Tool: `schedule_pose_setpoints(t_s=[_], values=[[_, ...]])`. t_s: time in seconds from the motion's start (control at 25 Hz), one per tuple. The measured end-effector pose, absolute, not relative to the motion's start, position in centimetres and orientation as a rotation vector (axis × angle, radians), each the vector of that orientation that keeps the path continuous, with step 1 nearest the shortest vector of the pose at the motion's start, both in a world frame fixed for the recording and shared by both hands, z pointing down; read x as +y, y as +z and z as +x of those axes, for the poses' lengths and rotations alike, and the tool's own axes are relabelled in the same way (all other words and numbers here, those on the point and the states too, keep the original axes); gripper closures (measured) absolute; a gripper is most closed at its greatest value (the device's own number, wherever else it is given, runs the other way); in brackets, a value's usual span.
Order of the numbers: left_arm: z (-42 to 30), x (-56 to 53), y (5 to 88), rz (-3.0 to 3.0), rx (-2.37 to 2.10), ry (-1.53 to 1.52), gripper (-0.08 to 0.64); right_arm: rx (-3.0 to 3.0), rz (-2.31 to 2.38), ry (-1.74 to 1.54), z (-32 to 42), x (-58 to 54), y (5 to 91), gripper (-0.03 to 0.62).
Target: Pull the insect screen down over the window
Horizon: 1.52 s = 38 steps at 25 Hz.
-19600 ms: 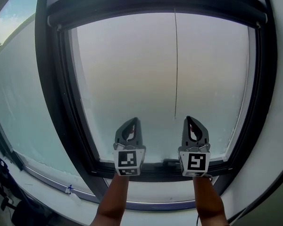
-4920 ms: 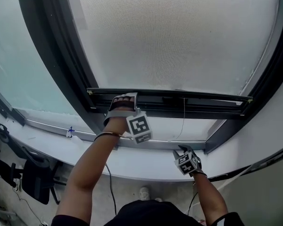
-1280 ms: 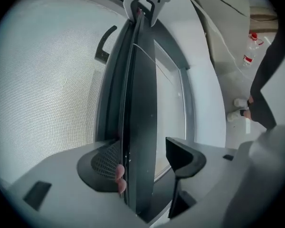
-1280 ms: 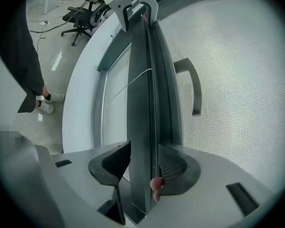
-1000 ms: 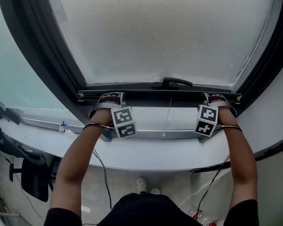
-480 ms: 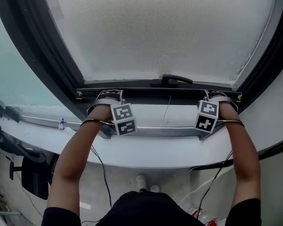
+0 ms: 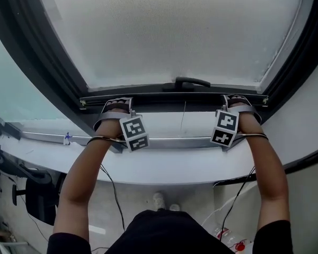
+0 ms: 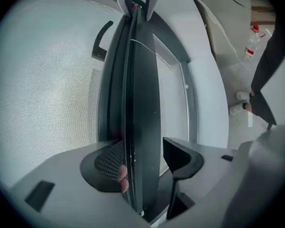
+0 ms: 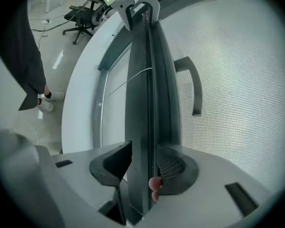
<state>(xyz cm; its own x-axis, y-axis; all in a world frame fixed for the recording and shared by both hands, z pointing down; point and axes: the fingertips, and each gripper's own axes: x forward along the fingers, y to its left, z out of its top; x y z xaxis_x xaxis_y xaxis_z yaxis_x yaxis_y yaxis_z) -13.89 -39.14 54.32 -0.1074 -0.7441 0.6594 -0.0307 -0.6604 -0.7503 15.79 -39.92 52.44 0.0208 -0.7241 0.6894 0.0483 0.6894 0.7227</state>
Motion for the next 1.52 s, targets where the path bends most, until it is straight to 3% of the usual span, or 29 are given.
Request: schedule_pose_setpoints(t_s=[1.24, 1.52], values=[[-13.6, -39.7, 54.9, -1.637, 0.976, -1.737, 0.299, -1.425, 0.667, -0.729, 15.9, -40.7, 52.6, 0.458], [-13.0, -38.9, 53.4, -1.733, 1.101, -1.569, 0.299, -1.588, 0.875, -0.753, 16.0, -39.9, 49.9, 0.457]])
